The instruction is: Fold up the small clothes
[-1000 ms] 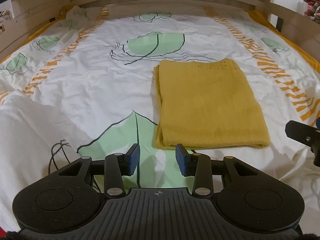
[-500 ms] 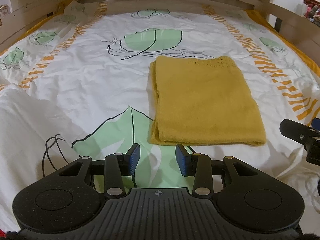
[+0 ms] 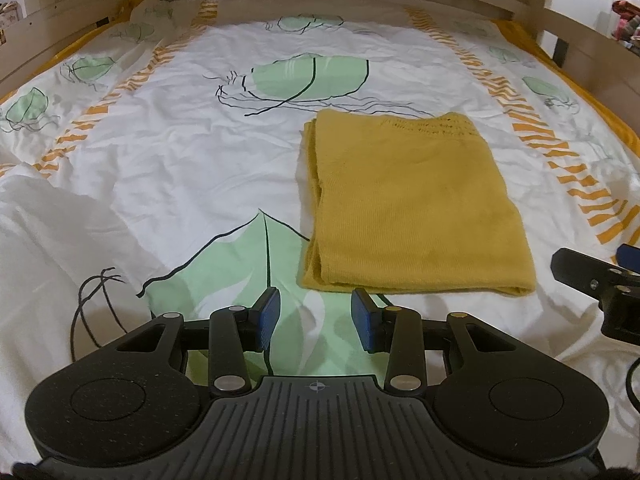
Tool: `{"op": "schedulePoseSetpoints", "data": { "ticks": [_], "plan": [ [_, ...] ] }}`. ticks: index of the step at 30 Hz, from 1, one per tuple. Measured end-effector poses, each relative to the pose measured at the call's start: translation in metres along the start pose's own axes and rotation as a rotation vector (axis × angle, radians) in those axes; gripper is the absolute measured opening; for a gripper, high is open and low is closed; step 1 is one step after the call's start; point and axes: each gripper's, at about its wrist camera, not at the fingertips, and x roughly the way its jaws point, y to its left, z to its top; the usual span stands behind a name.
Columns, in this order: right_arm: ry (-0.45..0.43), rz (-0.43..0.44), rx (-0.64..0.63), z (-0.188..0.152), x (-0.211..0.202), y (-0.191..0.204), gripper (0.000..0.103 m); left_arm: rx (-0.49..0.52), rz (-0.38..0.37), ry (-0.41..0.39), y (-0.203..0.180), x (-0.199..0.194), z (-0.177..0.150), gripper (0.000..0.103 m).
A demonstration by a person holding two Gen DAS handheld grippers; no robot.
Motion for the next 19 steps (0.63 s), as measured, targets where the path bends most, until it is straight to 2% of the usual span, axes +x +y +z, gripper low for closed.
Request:
{"op": "schedulePoseSetpoints", "data": {
  "ticks": [19],
  "plan": [
    [0.041, 0.012, 0.017, 0.001, 0.015, 0.001, 0.103, -0.020, -0.004, 0.022, 0.003, 0.009, 0.006, 0.038]
  ]
}}
